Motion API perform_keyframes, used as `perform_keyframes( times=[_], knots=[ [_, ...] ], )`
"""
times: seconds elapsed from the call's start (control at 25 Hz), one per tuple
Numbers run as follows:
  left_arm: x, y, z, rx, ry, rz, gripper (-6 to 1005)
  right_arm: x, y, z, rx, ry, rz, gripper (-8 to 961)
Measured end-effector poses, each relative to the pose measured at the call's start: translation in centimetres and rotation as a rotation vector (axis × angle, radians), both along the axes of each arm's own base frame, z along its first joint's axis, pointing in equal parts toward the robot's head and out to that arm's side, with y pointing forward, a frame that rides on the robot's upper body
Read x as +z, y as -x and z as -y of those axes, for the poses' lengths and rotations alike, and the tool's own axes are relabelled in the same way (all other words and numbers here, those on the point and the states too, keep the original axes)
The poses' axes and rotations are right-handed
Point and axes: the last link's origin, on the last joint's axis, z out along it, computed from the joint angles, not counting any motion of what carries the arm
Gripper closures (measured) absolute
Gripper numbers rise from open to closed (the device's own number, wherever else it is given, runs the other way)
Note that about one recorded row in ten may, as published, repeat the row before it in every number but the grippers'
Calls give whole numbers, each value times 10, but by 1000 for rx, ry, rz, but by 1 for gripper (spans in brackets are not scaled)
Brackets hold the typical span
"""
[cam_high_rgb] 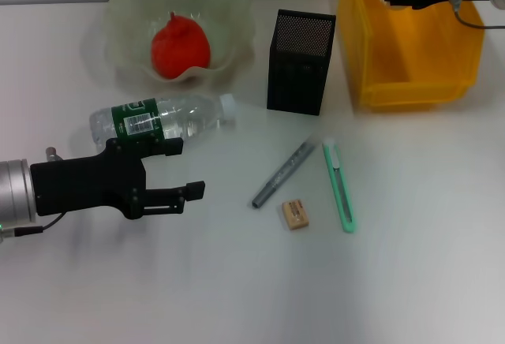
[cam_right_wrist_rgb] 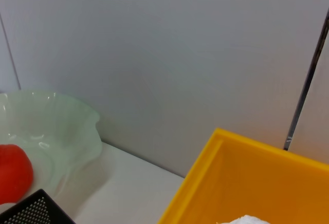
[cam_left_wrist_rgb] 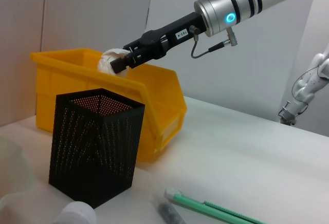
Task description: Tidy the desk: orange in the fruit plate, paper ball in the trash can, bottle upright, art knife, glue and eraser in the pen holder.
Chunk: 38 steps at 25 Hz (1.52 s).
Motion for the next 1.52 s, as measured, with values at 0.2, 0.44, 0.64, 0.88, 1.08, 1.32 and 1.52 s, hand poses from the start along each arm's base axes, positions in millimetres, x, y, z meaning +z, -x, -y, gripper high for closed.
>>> perform_keyframes(
  times=[0.2, 0.44, 0.64, 0.88, 1.08, 1.32, 1.52],
  knots=[
    [-1, -1, 0, -2, 0, 1, 157, -1, -1, 0, -7, 0, -1, 355],
    [-1, -1, 0, -2, 0, 0, 157, -2, -1, 0, -9, 4, 1, 305],
    [-1, -1, 0, -2, 0, 1, 157, -2, -1, 0, -8, 7, 1, 183],
    [-1, -1, 0, 1, 1, 3, 157, -2, -1, 0, -8, 5, 2, 154],
    [-1, -1, 0, 1, 2, 3, 157, -1, -1, -1, -7, -4, 2, 154],
    [-1, -1, 0, -2, 0, 2, 158, 6, 3, -5, 13, -80, -90, 155],
    [-1, -3, -2, -9, -2, 1, 158, 16, 15, 3, 142, -126, -284, 155]
  ],
)
